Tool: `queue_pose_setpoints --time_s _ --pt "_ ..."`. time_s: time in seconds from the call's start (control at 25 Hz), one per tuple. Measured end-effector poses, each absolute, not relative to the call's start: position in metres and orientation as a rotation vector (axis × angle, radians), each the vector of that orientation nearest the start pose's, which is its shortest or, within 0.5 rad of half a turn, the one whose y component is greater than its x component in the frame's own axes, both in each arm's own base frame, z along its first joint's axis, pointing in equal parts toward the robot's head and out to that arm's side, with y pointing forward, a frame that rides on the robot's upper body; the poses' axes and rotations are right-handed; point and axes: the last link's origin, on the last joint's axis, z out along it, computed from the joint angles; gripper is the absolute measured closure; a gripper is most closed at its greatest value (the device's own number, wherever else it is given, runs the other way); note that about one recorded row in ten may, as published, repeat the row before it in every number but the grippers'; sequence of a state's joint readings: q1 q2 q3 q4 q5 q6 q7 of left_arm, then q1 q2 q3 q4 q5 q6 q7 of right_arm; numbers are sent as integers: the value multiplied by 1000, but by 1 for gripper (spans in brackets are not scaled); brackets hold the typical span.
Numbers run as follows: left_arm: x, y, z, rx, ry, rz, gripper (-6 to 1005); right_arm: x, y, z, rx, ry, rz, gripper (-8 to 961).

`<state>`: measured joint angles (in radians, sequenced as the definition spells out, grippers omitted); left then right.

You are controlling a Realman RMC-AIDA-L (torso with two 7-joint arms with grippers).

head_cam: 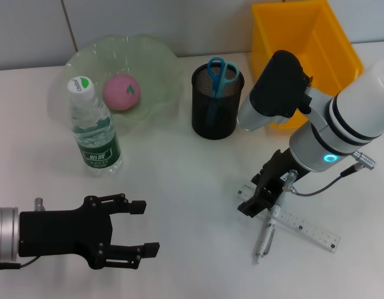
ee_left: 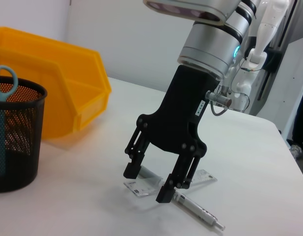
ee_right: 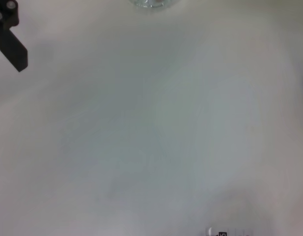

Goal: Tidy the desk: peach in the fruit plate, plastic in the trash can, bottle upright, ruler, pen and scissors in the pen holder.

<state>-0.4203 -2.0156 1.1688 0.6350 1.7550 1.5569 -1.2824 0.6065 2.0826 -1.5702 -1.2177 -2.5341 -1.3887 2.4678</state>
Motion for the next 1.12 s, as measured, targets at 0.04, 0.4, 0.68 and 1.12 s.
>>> queue_pose_setpoints --time_s 0.04,0.4,0.68,1.12 --pt "-267 286 -31 -2991 -464 -625 139 184 349 -49 -2722 719 -549 278" --pt "-267 286 -31 -2992 -462 -627 140 185 350 -52 -2724 717 -557 279" --pt "-266 286 -31 -2992 -462 -631 140 186 349 -55 -2728 707 -571 281" --pt "-265 286 -31 -2991 -464 -637 140 186 350 -56 -2722 699 -563 371"
